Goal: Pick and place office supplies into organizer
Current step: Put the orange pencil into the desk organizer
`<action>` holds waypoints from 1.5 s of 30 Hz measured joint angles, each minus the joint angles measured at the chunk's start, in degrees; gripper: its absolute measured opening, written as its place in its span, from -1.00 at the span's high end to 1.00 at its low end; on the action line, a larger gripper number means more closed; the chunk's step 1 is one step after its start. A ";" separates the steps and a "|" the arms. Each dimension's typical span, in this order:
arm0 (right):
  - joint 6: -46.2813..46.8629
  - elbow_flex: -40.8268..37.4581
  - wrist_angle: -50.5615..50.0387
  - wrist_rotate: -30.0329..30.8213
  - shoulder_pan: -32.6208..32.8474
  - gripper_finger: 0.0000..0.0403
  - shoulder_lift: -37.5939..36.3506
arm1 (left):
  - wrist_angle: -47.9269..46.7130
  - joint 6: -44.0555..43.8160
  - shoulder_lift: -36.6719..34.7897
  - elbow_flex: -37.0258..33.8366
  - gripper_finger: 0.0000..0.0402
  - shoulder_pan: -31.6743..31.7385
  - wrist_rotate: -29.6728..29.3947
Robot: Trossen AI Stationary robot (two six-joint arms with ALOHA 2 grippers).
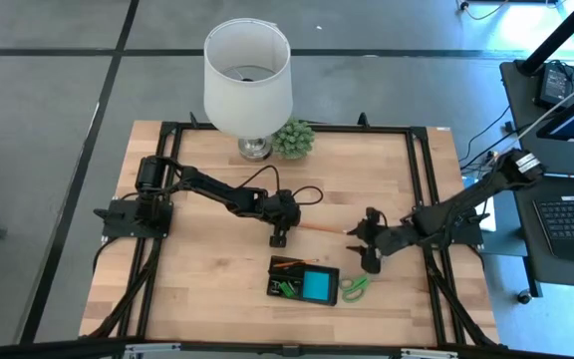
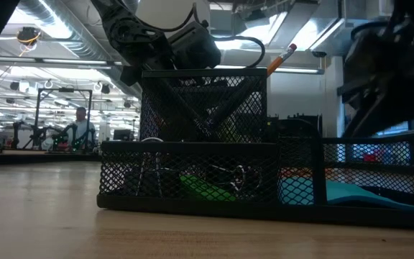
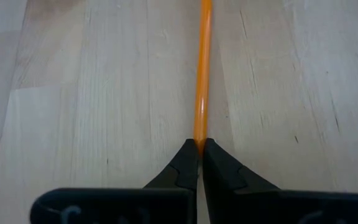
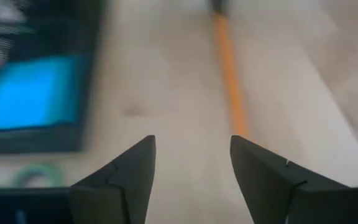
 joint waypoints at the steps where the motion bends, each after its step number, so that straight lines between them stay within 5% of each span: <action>1: 0.81 0.00 -1.98 0.29 -0.75 -0.04 0.02 | 0.00 -0.03 0.00 0.00 0.98 0.00 0.02; 14: -3.41 -0.03 -6.58 0.04 -6.76 -0.04 0.02 | 0.00 -0.39 0.00 0.01 0.98 0.00 0.01; 29: -3.73 -7.81 8.70 -1.49 -8.19 -0.04 0.04 | 0.04 -0.39 0.00 0.02 0.98 0.00 0.01; 45: -6.65 -7.85 8.93 -3.39 -10.79 -0.04 0.09 | 0.04 -0.39 0.00 0.02 0.98 0.02 0.02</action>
